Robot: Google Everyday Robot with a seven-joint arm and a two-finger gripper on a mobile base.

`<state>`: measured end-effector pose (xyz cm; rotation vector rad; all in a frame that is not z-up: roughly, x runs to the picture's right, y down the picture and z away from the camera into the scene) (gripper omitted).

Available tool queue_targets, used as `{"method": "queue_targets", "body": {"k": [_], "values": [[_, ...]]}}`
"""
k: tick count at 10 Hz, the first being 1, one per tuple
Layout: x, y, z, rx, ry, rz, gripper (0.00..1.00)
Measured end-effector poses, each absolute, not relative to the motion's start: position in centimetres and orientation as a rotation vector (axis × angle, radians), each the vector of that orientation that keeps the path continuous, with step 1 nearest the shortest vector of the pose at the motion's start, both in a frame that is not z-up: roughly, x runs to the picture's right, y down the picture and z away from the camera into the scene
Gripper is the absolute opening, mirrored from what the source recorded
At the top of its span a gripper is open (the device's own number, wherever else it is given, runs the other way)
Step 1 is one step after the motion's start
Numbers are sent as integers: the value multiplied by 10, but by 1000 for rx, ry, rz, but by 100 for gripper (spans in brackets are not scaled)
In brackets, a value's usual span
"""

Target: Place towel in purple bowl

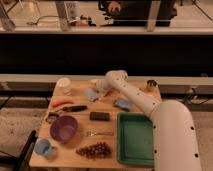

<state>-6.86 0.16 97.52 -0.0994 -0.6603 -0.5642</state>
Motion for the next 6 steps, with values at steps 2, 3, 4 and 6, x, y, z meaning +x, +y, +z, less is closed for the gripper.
{"method": "queue_targets", "body": {"k": [2, 3, 4, 6], "values": [[-72, 0, 975, -84, -697, -560, 80], [-74, -1, 974, -77, -715, -556, 80], [-75, -1, 974, -72, -729, -552, 80], [-76, 0, 974, -71, -750, -541, 80]]}}
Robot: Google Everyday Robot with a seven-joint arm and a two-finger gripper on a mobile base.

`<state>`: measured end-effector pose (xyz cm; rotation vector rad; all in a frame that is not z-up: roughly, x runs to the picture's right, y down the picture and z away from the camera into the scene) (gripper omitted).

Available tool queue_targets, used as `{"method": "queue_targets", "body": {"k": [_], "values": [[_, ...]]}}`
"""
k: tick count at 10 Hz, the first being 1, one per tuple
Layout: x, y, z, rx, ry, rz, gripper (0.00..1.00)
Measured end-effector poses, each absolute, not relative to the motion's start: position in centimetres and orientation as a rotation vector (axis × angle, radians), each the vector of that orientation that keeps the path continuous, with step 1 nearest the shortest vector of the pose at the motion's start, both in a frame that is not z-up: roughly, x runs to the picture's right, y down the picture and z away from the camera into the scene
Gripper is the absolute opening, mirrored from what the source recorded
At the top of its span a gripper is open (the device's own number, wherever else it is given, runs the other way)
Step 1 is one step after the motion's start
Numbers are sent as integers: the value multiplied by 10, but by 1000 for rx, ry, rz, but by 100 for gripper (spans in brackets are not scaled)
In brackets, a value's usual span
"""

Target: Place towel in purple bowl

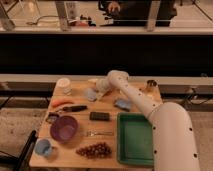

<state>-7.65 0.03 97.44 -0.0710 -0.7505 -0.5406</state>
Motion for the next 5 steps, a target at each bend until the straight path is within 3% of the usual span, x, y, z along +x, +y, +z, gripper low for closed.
{"method": "queue_targets", "body": {"k": [2, 5], "values": [[-75, 4, 975, -69, -768, -519, 73], [-75, 13, 976, -66, -786, -493, 41]]}}
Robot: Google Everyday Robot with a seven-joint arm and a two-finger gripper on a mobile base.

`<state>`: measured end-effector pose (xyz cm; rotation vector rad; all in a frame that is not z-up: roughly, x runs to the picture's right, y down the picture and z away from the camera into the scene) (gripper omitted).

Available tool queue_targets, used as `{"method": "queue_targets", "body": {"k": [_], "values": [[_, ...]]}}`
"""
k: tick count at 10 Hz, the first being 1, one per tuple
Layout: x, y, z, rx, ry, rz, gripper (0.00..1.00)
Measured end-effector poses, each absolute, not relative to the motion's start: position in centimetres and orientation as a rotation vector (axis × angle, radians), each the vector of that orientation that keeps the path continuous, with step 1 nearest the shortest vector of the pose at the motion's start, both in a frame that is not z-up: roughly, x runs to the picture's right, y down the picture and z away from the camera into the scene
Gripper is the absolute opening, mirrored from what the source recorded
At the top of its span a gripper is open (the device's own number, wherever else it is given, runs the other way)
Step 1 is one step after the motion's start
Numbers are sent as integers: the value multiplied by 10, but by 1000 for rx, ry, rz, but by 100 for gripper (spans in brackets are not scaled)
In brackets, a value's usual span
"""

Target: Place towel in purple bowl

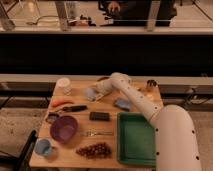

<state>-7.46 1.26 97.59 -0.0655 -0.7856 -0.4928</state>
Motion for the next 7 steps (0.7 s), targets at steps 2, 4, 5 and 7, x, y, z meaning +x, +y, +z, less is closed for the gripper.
{"method": "queue_targets", "body": {"k": [2, 4, 5, 7], "values": [[-71, 17, 977, -64, -793, -480, 20], [-73, 21, 977, -67, -799, -480, 3], [-74, 22, 976, -68, -799, -482, 0], [-72, 19, 972, -67, -791, -487, 0]]}}
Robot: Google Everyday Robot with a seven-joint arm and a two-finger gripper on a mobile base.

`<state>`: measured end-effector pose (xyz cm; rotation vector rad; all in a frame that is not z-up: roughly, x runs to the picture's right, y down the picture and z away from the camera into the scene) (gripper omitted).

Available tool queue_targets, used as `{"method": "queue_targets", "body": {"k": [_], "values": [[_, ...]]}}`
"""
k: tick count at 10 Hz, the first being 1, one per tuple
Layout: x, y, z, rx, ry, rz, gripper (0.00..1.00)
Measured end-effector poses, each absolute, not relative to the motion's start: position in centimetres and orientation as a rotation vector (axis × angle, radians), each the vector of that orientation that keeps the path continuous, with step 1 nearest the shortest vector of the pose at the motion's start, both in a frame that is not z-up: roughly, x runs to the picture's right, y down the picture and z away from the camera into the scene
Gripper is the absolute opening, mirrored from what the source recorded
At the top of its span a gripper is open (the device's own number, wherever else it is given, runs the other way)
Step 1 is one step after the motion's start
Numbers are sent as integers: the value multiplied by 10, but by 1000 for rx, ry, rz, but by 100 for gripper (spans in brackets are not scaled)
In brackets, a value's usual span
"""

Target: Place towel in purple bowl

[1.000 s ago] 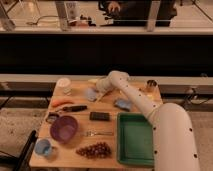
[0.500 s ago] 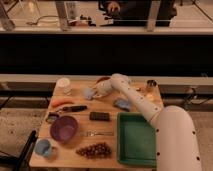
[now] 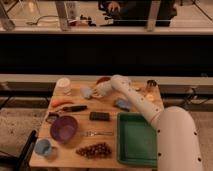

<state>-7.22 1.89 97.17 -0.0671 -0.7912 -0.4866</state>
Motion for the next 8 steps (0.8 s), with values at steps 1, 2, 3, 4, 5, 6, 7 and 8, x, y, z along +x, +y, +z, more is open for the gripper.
{"method": "queue_targets", "body": {"k": [1, 2, 3, 4, 5, 6, 7, 8], "values": [[-71, 12, 961, -65, -783, -501, 0], [-71, 6, 952, -66, -776, -514, 0], [-70, -3, 939, -67, -764, -532, 0], [-70, -13, 923, -69, -748, -550, 0], [-72, -23, 905, -69, -734, -564, 0], [-74, -31, 887, -64, -724, -569, 0], [-77, -45, 854, -50, -710, -573, 0], [-82, -52, 834, -39, -705, -576, 0]]}}
